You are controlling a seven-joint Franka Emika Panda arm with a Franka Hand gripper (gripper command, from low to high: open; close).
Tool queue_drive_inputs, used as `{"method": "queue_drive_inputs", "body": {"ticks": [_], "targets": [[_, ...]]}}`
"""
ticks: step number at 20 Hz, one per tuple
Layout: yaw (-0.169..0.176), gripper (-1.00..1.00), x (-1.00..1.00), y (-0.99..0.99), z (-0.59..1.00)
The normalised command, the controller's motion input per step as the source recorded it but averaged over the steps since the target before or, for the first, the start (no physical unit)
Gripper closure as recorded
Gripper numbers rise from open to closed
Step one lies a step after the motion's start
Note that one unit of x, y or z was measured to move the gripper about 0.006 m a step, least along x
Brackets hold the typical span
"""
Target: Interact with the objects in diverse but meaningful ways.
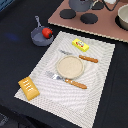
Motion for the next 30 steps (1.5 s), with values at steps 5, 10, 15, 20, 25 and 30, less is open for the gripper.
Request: {"method": "queue_drive_inputs", "body": {"ticks": [5, 10, 15, 20, 25, 30], "targets": [[-0.113, 1.00, -0.82, -0.25, -0.21], [-0.149, 1.00, -0.75, -0.29, -0.22], [-0.125, 1.00, -0.78, -0.33, -0.16], [-0.060, 1.00, -0.86, -0.40, 0.05], [-0.005, 1.00, -0.93, -0.35, 0.01], [0.000, 1.00, -1.00, -0.23, 0.00]]}}
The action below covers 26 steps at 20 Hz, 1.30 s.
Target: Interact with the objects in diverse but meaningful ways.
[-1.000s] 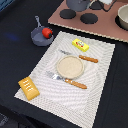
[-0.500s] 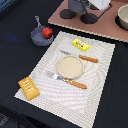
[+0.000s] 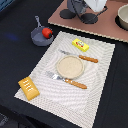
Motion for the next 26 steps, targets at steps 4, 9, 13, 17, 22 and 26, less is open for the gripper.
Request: {"method": "queue_drive_inputs", "body": {"ticks": [4, 9, 13, 17, 22, 26], "targets": [[0.000, 1.00, -1.00, -0.19, -0.08], [0.000, 1.00, -1.00, -0.12, -0.19], [-0.001, 1.00, -0.63, -0.17, -0.18], [-0.007, 1.00, -0.17, 0.00, -0.18], [-0.007, 1.00, -0.11, 0.18, -0.14], [-0.006, 1.00, -0.12, 0.12, -0.17]]}}
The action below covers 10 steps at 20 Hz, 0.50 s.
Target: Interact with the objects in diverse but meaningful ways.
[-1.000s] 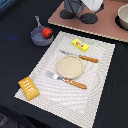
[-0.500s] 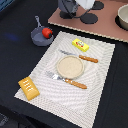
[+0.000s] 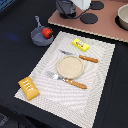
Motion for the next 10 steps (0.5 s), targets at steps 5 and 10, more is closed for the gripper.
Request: {"method": "queue_drive_inputs", "body": {"ticks": [5, 10], "targets": [[0.000, 1.00, -0.37, -0.01, -0.25], [0.000, 1.00, -0.47, -0.06, -0.26]]}}
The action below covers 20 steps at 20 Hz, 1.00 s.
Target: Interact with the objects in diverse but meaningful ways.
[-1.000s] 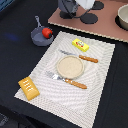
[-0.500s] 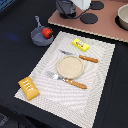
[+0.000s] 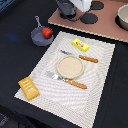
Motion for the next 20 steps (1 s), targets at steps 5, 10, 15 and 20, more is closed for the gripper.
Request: {"method": "queue_drive_inputs", "body": {"ticks": [5, 10, 15, 20], "targets": [[0.000, 1.00, -0.46, -0.03, -0.24], [0.000, -1.00, -0.32, 0.08, 0.03], [-0.006, -1.00, 0.00, 0.15, 0.94], [-0.003, -1.00, 0.07, 0.19, 0.85]]}}
